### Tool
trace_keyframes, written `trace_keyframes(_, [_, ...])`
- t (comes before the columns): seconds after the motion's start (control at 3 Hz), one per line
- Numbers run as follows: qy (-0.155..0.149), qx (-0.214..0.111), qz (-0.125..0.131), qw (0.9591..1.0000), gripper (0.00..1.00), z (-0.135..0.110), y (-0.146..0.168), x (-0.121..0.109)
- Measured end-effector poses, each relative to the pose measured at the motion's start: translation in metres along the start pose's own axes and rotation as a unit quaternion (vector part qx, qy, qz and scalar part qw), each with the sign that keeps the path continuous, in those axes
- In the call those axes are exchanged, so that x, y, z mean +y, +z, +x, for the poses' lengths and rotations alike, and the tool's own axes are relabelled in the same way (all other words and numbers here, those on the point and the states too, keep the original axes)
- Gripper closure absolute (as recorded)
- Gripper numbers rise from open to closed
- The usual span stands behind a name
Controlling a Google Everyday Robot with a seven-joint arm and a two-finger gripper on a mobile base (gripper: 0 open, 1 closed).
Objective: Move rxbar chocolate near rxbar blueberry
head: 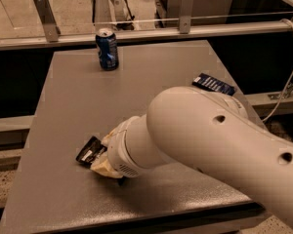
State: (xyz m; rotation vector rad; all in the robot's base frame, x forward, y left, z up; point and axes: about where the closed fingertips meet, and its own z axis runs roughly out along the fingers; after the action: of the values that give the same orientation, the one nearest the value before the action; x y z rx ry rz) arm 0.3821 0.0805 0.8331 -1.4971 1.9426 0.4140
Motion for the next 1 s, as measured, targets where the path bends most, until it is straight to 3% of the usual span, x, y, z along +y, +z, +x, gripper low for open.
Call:
trace_keyframes(0.33, [-0.008,0.004,0.030,0.9995,1.00,-0.002,-0.022,-0.021])
trace_keyframes(0.67, [-0.032,0.014,0.072,0.9968,1.00,-0.007,-0.063,-0.051])
trace_keyframes(1.0, [-0.032,0.014,0.072,0.9968,1.00,-0.008,-0.063,-0.051])
